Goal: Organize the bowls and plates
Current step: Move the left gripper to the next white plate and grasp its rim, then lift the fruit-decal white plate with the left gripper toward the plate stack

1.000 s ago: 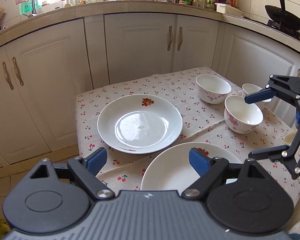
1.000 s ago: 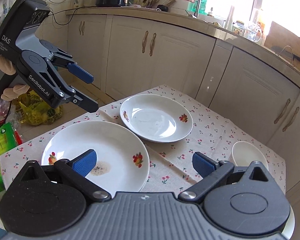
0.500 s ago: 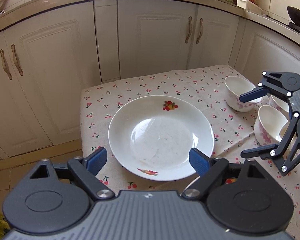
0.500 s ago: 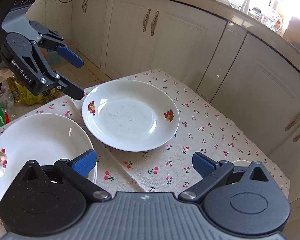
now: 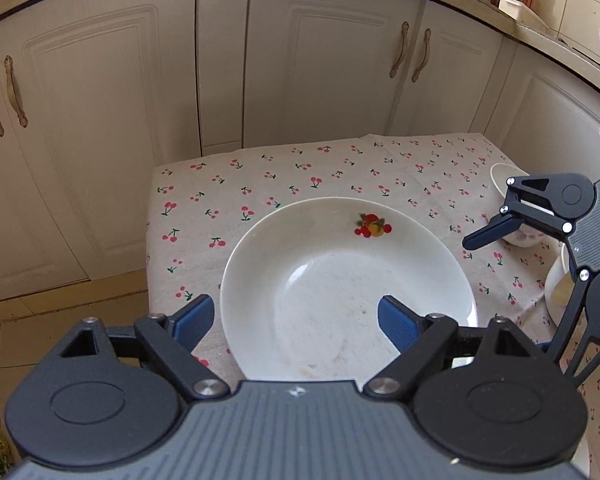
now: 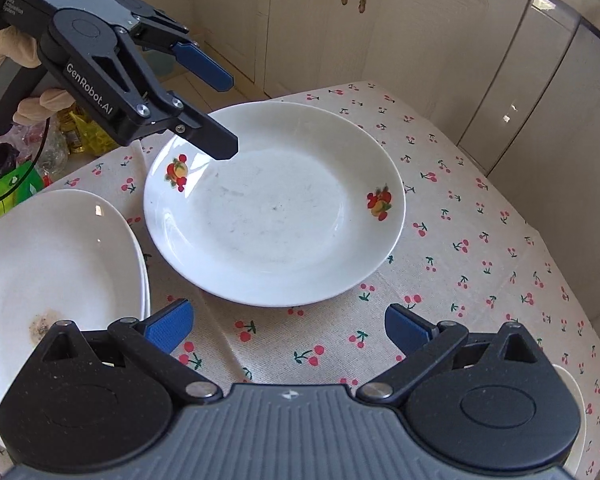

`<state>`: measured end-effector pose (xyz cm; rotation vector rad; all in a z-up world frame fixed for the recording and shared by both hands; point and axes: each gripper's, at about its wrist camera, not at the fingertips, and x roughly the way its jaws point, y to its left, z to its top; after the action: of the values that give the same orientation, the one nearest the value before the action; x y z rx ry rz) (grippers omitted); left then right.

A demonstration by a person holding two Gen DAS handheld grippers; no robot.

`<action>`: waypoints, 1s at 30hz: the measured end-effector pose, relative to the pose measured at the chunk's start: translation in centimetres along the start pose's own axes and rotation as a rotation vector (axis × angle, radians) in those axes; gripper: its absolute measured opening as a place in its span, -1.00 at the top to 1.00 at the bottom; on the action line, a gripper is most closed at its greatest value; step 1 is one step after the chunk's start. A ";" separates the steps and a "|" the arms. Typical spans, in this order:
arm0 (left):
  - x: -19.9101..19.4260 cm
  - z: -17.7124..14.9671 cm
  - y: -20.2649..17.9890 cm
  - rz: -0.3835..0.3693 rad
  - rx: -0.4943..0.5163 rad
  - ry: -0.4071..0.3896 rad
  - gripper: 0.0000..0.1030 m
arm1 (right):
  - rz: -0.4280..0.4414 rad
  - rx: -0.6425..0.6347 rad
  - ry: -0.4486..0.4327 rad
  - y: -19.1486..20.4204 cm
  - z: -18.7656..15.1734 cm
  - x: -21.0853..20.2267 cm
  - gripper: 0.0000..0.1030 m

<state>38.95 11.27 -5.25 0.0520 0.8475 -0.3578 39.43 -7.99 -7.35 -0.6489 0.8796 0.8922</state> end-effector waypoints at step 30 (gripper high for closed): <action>4.4 1.9 1.7 -0.090 0.026 0.117 -0.54 | 0.104 -0.058 0.051 -0.5 1.7 3.1 -1.00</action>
<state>43.59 11.19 -7.42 0.0594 0.9630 -0.4532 41.58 -5.72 -9.08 -0.6832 0.9425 1.0018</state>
